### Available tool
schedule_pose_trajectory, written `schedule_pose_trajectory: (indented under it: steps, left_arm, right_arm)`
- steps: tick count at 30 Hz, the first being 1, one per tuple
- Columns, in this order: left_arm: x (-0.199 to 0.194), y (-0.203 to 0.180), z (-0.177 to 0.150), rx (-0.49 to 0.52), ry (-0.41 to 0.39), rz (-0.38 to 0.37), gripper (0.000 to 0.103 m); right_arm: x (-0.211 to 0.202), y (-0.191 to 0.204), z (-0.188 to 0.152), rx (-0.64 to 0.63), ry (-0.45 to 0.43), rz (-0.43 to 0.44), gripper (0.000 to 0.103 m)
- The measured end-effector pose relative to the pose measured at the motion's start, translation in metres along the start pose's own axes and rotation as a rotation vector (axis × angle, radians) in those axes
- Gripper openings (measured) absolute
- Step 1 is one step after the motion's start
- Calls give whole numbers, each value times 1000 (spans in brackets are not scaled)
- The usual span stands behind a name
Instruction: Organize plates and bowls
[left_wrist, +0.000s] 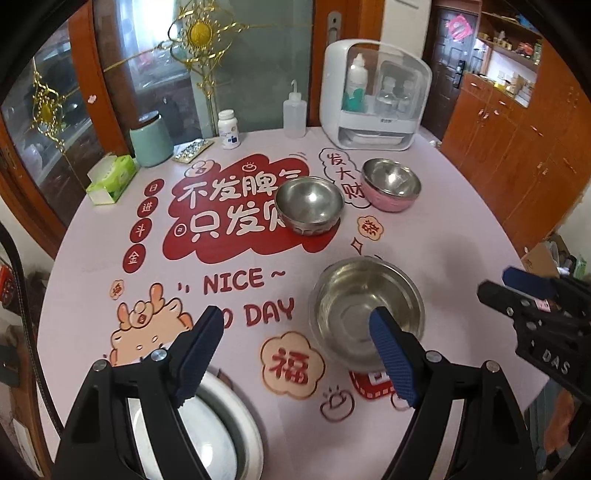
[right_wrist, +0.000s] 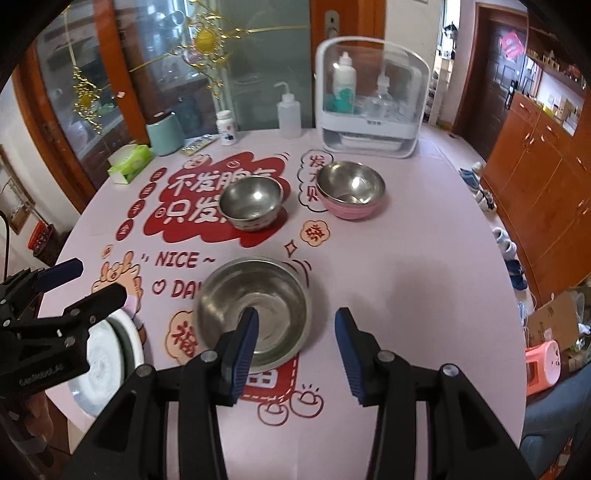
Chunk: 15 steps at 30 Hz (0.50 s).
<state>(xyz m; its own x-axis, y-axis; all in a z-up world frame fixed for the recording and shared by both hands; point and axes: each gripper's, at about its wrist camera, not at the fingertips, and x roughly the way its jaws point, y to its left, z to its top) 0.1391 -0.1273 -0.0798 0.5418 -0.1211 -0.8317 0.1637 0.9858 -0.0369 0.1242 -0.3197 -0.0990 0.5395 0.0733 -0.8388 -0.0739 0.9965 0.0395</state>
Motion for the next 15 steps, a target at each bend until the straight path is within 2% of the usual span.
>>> schedule_pose_trajectory:
  steps: [7, 15]
  left_arm:
    - [55, -4, 9, -24, 76, 12, 80]
    - [116, -4, 1, -36, 207, 7, 80]
  right_arm:
    - [57, -18, 5, 48, 114, 33, 43]
    - [113, -22, 0, 84, 238, 87, 43]
